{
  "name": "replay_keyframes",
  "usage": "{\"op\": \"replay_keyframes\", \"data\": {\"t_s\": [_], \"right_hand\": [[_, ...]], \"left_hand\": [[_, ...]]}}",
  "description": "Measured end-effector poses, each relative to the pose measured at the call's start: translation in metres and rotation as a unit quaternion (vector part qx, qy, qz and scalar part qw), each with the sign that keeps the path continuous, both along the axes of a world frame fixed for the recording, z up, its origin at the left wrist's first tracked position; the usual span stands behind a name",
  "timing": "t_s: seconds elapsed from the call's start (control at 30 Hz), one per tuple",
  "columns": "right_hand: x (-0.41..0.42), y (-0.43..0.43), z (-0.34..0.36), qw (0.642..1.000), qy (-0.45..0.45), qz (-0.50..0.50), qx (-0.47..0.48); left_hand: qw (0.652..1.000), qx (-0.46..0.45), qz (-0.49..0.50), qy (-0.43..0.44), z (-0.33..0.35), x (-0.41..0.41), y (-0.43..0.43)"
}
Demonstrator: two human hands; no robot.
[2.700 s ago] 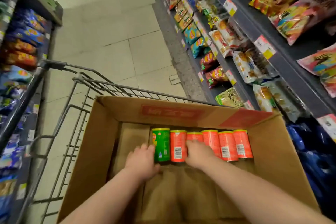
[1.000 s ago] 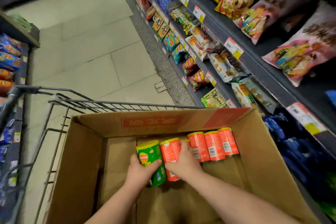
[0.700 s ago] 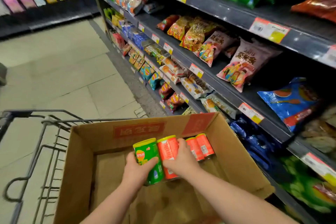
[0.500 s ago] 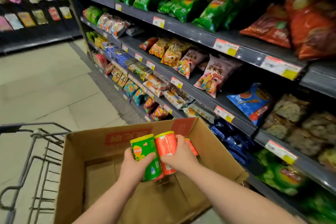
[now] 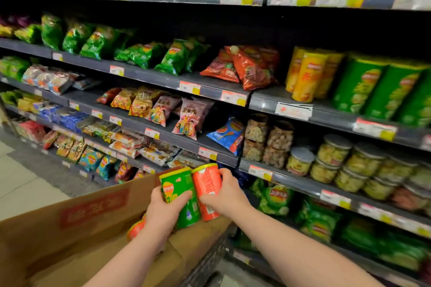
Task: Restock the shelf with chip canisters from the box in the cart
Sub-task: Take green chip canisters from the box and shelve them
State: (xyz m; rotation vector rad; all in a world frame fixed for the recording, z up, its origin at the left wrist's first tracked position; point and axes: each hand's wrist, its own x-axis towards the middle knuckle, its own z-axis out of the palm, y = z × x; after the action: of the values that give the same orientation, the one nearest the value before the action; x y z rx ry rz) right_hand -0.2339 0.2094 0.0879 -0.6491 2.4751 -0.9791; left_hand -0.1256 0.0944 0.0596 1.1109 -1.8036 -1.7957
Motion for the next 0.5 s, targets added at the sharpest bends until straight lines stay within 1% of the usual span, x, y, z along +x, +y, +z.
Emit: {"op": "replay_keyframes", "data": {"t_s": [0.17,0.33,0.5], "right_hand": [[-0.006,0.063,0.013,0.998,0.007,-0.052,-0.026],[-0.013,0.141,0.023,0.993,0.028,-0.100,-0.062],[-0.021,0.248,0.033,0.984,0.020,-0.167,-0.065]], "left_hand": [[0.999,-0.010,-0.052,0.009,0.013,-0.019,0.046],[0.995,-0.051,-0.091,0.005,0.027,-0.044,0.113],[0.986,-0.004,-0.168,0.011,0.029,-0.081,0.209]]}}
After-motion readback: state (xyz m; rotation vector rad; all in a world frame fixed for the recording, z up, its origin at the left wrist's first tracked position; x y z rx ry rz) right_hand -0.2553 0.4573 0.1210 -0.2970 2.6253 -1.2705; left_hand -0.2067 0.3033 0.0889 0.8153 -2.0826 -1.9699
